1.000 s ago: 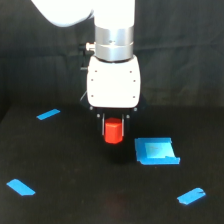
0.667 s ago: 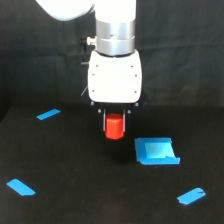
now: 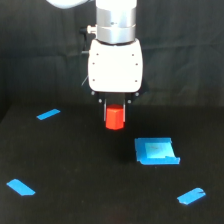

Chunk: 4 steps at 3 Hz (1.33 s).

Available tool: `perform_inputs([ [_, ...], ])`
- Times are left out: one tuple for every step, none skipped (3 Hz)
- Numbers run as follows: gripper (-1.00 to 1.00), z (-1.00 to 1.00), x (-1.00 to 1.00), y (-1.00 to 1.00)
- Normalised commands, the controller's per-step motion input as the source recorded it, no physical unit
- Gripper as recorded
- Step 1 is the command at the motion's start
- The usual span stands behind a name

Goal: Pick up the red object from the table

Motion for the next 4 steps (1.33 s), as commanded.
perform_inputs([
  [-0.97,0.13,0.01,-0.08],
  [-1.00,0.19,-0.02,0.04],
  [-0.97,0.11,0.07,0.04],
  [-1.00,0.11,0.03,0.08],
])
